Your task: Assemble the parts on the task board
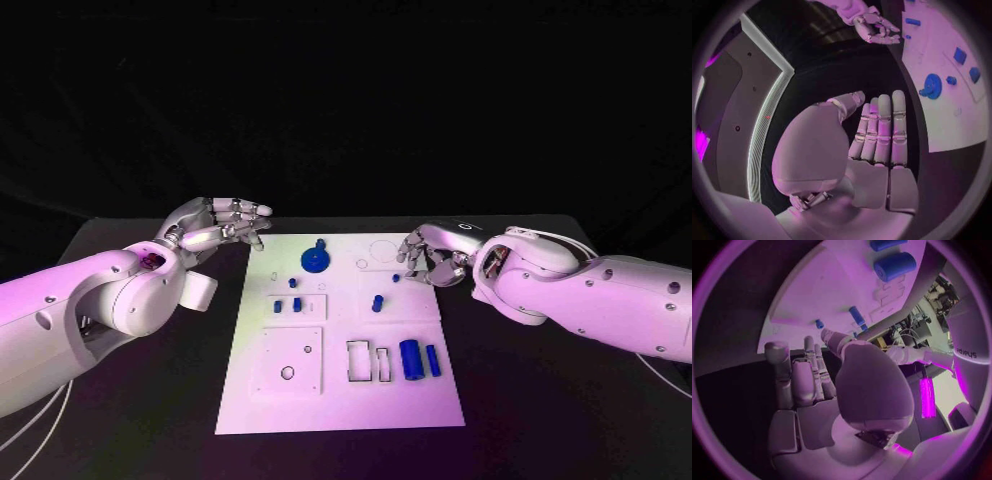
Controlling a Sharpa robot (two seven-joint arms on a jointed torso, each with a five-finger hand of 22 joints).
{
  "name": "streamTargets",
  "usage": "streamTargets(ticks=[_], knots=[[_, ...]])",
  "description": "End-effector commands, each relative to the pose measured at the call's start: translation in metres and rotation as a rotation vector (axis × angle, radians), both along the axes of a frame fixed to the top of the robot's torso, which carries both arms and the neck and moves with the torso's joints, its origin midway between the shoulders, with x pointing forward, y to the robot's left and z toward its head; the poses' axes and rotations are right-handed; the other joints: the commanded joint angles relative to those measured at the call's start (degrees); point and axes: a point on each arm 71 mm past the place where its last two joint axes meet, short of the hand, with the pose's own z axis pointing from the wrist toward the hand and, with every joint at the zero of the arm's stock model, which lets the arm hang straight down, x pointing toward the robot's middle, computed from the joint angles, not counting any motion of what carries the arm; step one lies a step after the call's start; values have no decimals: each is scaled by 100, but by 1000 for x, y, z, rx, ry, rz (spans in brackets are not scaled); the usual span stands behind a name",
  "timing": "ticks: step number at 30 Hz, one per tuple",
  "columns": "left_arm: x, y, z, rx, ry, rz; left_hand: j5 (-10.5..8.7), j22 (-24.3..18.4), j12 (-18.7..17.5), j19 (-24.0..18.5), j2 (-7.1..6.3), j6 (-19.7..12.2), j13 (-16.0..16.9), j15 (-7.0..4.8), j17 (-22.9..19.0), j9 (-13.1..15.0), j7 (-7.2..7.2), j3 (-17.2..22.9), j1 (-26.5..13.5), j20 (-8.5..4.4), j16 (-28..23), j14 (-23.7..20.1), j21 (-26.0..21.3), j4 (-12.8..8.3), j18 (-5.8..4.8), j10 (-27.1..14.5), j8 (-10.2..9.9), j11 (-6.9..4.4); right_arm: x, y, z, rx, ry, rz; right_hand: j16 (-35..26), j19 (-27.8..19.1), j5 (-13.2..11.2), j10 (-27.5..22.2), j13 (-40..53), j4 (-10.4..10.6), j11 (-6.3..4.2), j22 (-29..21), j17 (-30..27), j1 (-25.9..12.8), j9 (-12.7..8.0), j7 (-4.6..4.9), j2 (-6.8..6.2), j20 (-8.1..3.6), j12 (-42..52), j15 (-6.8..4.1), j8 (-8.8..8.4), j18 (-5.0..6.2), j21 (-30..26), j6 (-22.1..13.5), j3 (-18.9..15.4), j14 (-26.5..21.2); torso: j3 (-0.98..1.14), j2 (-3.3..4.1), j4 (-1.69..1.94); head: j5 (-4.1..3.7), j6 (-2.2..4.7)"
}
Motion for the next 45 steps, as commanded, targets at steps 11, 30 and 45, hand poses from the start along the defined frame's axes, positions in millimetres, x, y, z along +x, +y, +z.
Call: streamTargets(ticks=[11,30,45], knots=[[-5,-3,7,-191,-15,38,19,-18,-205,-155,78,57,-123,43,-148,-15,52,-9,-14,53,-226,-78,-93,-87,56,-10,-20,42,-2,24,-12,-126,-54,22,-11,-23,-76,-84,-126,7,41,30,16,-38,-26,58,2,35,-134,72,-63,-20,-2,-56,16,-8,3,5,5,54,8],[-6,-4,6,-188,-6,35,21,1,-269,-150,93,27,-161,59,-187,-30,106,-17,14,63,-266,-46,-77,-140,62,-8,-50,75,-1,29,-24,-211,-67,28,24,87,-99,245,-212,-169,-75,218,61,86,53,-69,135,-20,-109,-15,100,-45,184,299,187,6,11,0,4,58,-50],[-6,-4,5,-175,-1,38,22,7,-289,-154,97,11,-173,67,-199,-36,123,-21,17,68,-280,-41,-73,-153,61,-12,-63,88,-6,34,-33,-260,-55,45,127,252,-130,420,-240,-329,-158,482,221,156,130,-168,264,-79,-106,-86,230,-101,481,557,316,68,9,-3,1,71,-72]])
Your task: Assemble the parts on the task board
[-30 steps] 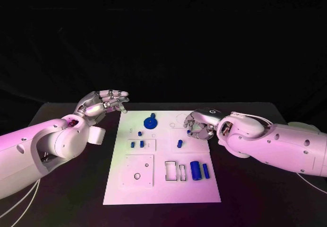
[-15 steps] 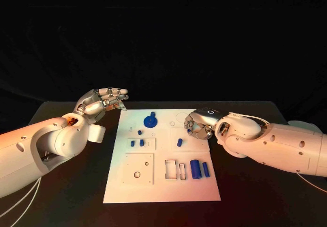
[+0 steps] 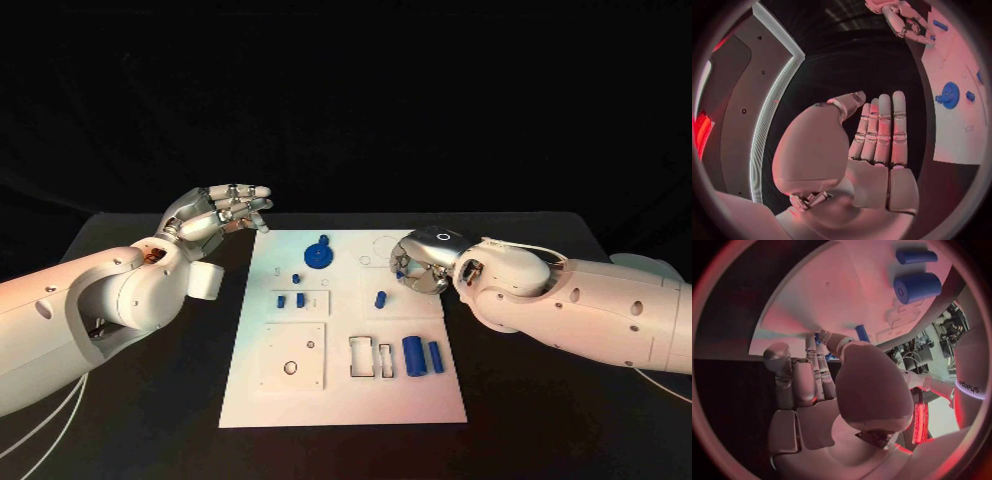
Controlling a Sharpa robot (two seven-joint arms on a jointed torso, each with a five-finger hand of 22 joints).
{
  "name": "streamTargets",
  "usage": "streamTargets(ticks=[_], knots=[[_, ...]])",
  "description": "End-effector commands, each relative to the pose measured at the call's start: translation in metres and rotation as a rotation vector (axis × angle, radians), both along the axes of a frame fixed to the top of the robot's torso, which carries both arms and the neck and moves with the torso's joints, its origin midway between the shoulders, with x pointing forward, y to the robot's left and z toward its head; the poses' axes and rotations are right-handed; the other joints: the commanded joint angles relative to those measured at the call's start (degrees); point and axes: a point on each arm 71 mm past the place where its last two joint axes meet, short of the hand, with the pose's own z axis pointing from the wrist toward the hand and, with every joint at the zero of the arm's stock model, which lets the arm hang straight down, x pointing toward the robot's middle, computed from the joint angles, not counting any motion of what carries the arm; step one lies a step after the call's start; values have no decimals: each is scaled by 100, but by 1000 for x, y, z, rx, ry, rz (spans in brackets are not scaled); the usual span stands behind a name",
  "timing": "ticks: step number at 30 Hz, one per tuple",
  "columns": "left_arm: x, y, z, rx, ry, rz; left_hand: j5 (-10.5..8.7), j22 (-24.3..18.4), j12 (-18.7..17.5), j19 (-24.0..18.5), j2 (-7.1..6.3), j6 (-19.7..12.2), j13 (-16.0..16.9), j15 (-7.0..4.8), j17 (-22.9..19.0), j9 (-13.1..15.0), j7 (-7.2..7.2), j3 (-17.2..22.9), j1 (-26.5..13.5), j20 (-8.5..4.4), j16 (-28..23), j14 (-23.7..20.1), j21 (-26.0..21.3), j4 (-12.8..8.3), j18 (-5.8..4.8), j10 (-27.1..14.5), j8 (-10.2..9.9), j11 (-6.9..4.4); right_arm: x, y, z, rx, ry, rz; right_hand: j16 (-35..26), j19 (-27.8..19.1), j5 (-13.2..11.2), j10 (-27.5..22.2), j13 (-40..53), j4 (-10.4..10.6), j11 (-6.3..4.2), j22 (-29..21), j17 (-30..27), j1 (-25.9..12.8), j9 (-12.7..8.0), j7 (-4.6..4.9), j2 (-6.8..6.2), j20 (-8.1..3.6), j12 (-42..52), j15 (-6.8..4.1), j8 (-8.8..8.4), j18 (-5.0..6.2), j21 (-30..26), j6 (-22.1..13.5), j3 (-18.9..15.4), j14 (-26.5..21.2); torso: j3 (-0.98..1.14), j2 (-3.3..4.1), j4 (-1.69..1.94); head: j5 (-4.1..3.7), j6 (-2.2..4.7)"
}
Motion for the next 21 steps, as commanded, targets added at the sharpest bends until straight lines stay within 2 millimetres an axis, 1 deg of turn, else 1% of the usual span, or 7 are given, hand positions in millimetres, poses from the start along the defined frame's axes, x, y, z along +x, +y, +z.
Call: streamTargets(ticks=[1,2,3,5,10,14,21], knots=[[0,-1,1,-1,-5,0,22,5,-33,-19,46,13,-8,27,-5,-9,41,-8,20,13,-34,17,0,-40,62,-4,-19,53,-4,0,-13,-73,34,1,48,63,-53,78,10,-58,-20,61,50,38,20,-20,84,-14,5,-43,47,-104,78,63,45,32,-2,0,5,4,-7],[0,-1,1,-1,-6,0,22,5,-33,-19,46,13,-8,27,-5,-9,41,-8,20,13,-34,17,0,-40,62,-4,-19,53,-4,0,-13,-75,33,0,67,90,-72,109,12,-92,-35,98,78,72,31,-32,117,-25,13,-57,65,-112,124,97,77,46,-2,1,7,3,-10],[0,-1,1,0,-6,0,22,5,-33,-19,46,13,-8,27,-5,-9,41,-8,20,13,-34,17,0,-40,62,-4,-19,53,-5,1,-13,-78,30,0,96,126,-79,152,16,-131,-53,146,124,121,47,-48,179,-40,26,-76,93,-122,185,147,123,64,-3,1,7,4,-13],[0,-1,1,1,-6,1,22,5,-33,-19,46,13,-8,27,-5,-9,41,-8,20,13,-34,17,0,-40,62,-4,-19,53,-6,2,-14,-86,22,0,101,184,-83,213,18,-247,-76,234,128,221,72,-55,271,-75,34,-102,122,-142,291,197,222,75,-4,3,9,6,-13],[-1,-1,1,3,-6,1,23,8,-41,-22,52,9,-12,30,-10,-11,47,-6,26,15,-41,17,2,-47,62,-5,-23,58,-7,3,-15,-88,5,-5,113,265,-83,280,16,-318,-86,364,148,213,105,-60,355,-94,32,-110,149,-174,447,241,292,87,-6,-1,4,7,-24],[-1,-1,1,6,-7,1,23,8,-41,-22,52,9,-12,30,-10,-11,47,-6,26,15,-41,17,2,-47,62,-5,-23,58,-7,3,-14,-76,-14,-8,119,291,-82,297,15,-336,-90,404,158,205,113,-62,375,-99,29,-114,154,-184,496,246,314,92,-9,1,4,4,-23],[-1,-1,0,9,-3,-2,23,12,-52,-28,53,3,-18,35,-18,-14,53,-8,28,18,-50,15,3,-55,61,-9,-29,64,-9,4,-9,-26,-65,-7,118,326,-81,305,12,-349,-90,456,155,183,120,-62,365,-101,23,-115,157,-198,561,248,316,94,-4,-3,5,7,-18]])
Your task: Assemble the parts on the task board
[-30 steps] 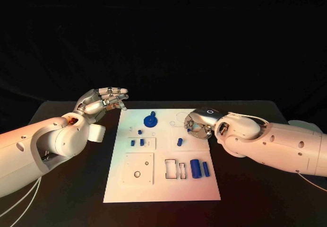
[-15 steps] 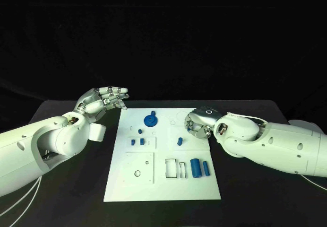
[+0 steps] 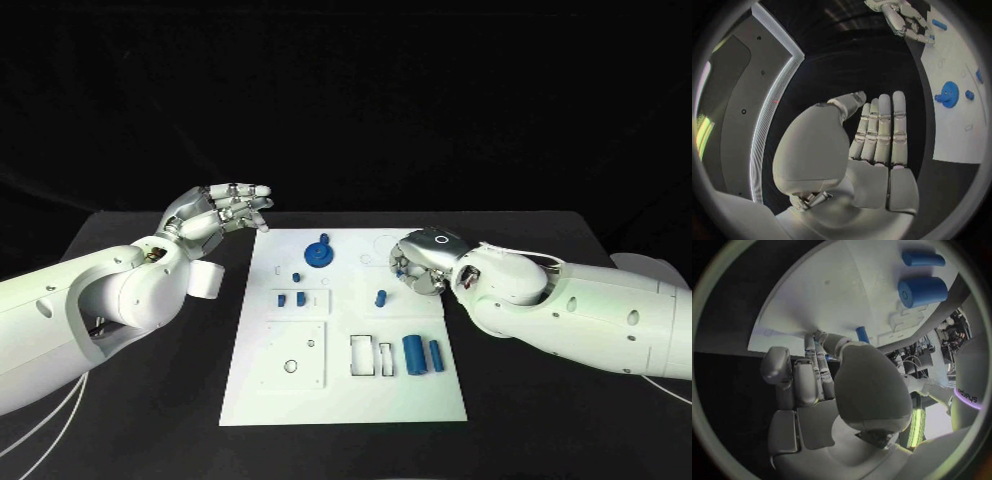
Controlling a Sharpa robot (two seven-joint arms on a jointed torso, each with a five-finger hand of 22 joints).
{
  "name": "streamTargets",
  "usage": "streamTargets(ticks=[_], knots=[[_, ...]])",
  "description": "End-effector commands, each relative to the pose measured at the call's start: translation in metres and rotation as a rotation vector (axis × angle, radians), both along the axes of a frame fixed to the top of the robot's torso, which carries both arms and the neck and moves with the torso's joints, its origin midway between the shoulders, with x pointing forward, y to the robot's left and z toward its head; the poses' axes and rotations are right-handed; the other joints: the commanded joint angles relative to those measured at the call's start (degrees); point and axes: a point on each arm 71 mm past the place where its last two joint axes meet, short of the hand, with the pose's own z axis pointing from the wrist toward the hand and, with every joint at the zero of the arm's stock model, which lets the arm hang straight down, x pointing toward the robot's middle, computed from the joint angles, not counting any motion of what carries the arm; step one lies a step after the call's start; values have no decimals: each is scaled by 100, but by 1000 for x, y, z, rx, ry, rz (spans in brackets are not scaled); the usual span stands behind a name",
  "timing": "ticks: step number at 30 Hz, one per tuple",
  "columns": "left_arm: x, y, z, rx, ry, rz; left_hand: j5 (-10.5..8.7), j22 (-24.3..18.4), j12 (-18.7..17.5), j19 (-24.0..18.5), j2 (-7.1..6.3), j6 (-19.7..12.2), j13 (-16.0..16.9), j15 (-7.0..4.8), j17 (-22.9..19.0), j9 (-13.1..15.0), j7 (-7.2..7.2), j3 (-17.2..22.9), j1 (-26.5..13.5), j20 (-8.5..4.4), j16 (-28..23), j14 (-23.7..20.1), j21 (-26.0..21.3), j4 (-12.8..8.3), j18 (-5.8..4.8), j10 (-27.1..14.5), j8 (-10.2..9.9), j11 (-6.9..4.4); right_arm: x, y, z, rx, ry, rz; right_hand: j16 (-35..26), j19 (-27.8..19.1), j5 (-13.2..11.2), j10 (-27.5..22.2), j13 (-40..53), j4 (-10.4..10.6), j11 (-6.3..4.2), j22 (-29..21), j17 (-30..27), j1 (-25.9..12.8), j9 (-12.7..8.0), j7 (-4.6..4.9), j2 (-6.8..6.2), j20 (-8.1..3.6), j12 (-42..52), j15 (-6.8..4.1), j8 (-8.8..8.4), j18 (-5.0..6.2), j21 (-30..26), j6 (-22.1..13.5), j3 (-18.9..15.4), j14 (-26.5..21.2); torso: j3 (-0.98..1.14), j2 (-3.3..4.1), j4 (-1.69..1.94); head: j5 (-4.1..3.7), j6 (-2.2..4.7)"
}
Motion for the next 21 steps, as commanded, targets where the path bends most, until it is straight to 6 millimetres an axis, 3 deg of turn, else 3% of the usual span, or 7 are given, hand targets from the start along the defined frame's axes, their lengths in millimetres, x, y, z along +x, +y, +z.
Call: streamTargets(ticks=[1,21], knots=[[0,-1,0,4,-3,-7,23,8,-30,-28,29,3,-11,35,-12,-8,53,8,5,18,-29,15,3,-40,61,13,-29,45,-4,-1,-5,0,-16,-5,18,51,18,123,4,-35,-70,24,0,1,7,5,51,-19,12,-45,25,-111,37,36,2,67,2,-2,1,1,6],[0,0,-2,14,5,-10,29,13,-49,-41,34,-7,-22,44,-25,-13,61,7,10,23,-46,6,4,-53,60,4,-39,54,-17,-5,18,132,-111,6,66,145,26,168,-6,-28,-84,173,73,-168,49,-19,16,-22,-16,-52,50,-148,215,61,0,96,2,-2,-7,13,18]])
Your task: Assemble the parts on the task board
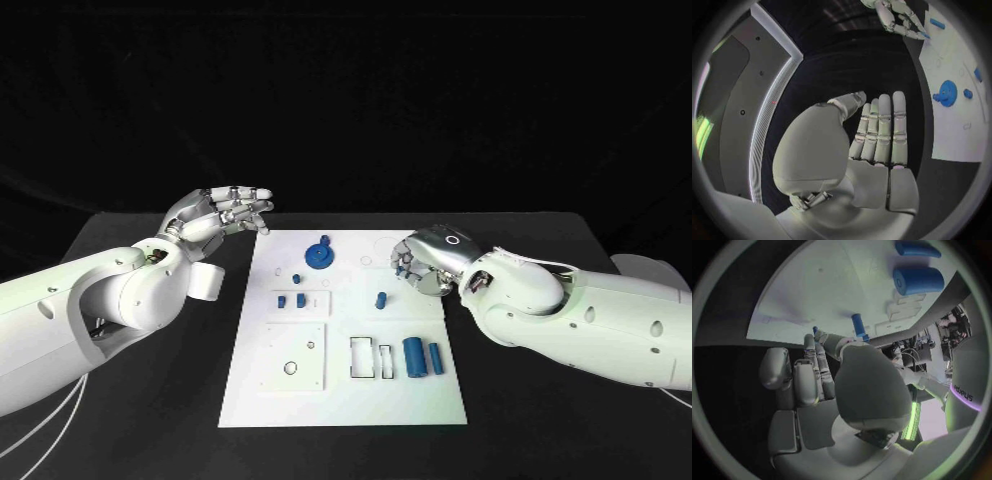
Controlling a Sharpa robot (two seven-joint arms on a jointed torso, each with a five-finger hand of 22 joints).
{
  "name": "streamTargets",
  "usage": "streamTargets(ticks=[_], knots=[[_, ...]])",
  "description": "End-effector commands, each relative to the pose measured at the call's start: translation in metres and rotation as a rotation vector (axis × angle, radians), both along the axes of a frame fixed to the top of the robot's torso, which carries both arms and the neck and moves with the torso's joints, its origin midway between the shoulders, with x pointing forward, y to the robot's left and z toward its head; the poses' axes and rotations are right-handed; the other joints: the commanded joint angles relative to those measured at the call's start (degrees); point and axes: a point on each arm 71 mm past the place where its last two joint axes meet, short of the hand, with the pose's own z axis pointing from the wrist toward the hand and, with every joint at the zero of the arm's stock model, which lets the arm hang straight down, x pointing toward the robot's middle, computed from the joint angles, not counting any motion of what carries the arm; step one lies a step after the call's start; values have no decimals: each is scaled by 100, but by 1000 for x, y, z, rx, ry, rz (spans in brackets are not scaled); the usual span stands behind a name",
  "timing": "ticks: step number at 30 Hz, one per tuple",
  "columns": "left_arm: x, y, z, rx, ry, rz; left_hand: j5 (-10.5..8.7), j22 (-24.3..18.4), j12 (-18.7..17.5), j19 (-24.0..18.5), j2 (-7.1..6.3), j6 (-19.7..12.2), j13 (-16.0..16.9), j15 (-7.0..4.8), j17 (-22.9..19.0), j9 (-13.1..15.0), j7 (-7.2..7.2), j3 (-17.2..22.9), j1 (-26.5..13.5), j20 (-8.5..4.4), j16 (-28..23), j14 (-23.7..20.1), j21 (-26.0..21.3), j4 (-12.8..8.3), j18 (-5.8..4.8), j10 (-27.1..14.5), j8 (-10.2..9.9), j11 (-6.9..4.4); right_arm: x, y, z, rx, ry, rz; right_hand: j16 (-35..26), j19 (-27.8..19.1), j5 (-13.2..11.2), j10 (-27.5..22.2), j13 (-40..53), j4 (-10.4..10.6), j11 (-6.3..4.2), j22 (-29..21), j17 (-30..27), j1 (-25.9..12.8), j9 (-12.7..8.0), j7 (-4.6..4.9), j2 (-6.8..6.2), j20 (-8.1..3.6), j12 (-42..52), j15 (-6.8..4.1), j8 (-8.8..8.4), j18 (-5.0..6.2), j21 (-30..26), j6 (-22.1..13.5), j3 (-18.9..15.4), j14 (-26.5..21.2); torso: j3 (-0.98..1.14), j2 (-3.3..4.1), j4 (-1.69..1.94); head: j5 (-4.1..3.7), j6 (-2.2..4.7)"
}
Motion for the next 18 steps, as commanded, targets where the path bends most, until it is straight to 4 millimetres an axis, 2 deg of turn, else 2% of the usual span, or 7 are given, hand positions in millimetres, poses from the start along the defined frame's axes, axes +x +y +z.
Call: streamTargets(ticks=[1,7,10,12,18], knots=[[0,-1,0,4,-3,-11,30,10,-35,-27,33,9,-13,48,-11,-9,45,-11,5,6,-27,2,3,-40,59,0,-43,60,-3,0,7,44,-37,4,43,46,28,111,-1,-13,-66,21,17,-104,8,-7,-6,-1,4,-53,36,-90,36,41,0,99,-3,0,-1,2,-2],[0,0,0,6,-1,-10,32,12,-50,-40,31,-4,-22,56,-20,-14,53,-16,-5,11,-40,-6,-1,-42,57,-10,-54,68,-12,4,14,96,-41,20,55,99,30,128,-7,17,-77,98,31,-209,27,-29,-53,-3,-15,-61,45,-110,129,46,-25,105,-3,-1,-3,10,6],[0,0,-1,5,-1,-12,33,12,-54,-45,31,-9,-24,59,-24,-16,55,-16,-6,13,-44,-8,-2,-44,57,-13,-57,70,-18,12,18,128,-36,43,57,106,30,130,-8,21,-78,108,34,-219,29,-31,-58,-4,-17,-61,45,-113,142,46,-28,106,-4,-1,-1,39,6],[0,-1,-1,5,0,-13,33,12,-54,-45,31,-9,-24,59,-24,-16,55,-16,-6,13,-44,-8,-2,-44,57,-13,-57,70,-22,18,20,145,-33,61,55,111,30,131,-8,23,-78,115,30,-226,30,-32,-60,-4,-19,-62,45,-115,150,45,-29,106,-3,1,2,68,7],[0,-2,-1,4,0,-17,33,12,-54,-45,31,-9,-24,59,-24,-16,55,-16,-6,13,-44,-8,-2,-44,57,-13,-57,70,-34,47,22,188,-9,135,56,117,30,131,-8,26,-79,122,30,-230,31,-33,-59,-4,-20,-62,45,-117,159,44,-28,106,-7,5,13,235,-31]])
